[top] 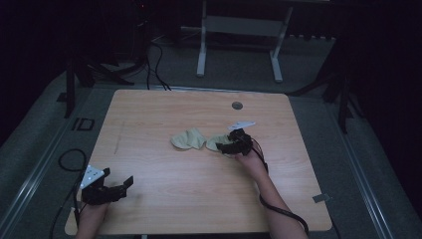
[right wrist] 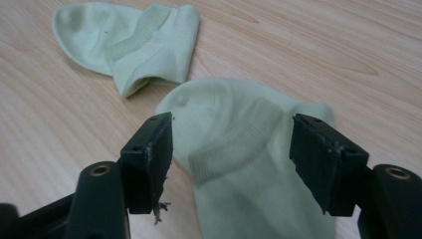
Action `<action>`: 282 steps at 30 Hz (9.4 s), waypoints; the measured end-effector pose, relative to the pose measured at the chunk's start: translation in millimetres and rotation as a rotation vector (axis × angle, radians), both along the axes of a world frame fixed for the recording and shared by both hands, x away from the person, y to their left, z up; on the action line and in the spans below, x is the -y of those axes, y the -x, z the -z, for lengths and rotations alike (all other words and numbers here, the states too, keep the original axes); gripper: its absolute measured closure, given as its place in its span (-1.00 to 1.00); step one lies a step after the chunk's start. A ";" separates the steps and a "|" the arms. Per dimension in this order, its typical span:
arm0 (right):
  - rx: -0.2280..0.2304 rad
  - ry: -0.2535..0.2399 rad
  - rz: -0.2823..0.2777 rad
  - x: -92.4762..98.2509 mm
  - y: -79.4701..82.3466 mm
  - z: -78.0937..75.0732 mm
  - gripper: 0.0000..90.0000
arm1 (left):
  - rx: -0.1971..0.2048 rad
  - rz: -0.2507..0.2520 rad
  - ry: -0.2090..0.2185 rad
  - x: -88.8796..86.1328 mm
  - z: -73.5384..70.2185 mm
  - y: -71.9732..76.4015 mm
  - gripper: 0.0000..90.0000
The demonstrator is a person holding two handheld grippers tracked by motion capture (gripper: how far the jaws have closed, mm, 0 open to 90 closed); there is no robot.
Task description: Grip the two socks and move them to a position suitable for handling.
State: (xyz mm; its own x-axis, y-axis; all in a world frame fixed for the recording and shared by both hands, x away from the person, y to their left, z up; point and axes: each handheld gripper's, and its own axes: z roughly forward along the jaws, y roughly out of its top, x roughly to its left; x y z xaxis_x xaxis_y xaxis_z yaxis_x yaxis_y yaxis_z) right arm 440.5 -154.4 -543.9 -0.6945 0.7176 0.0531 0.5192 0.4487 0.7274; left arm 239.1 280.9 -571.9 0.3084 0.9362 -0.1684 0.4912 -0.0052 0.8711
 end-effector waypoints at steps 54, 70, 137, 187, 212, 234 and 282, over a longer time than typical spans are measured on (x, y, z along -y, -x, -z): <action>0.176 0.027 -0.003 -10.4 112.9 -67.1 0.75 | -0.003 0.011 0.009 2.1 -1.4 -0.4 -0.96; 0.093 0.085 -0.071 -38.7 148.6 -4.1 0.75 | 0.004 0.053 -0.002 8.2 -1.7 -1.9 -0.96; -0.035 0.081 -0.119 -53.9 131.9 6.1 0.81 | -0.115 0.719 -0.237 172.3 1.2 -61.6 0.98; -0.056 -0.010 0.060 57.7 138.8 -14.4 0.65 | -0.126 0.755 -0.237 174.8 0.3 -64.8 0.98; -0.098 0.101 0.018 63.7 137.0 7.7 0.94 | -0.147 0.759 -0.209 185.2 0.6 -60.6 0.98; -0.023 0.026 -0.052 23.7 105.0 -45.8 0.37 | -0.109 0.706 -0.139 159.8 -12.2 -45.8 0.05; -0.051 0.232 -0.008 -165.1 -27.8 6.1 0.05 | -0.123 0.530 -0.097 111.2 -1.1 -30.2 -0.69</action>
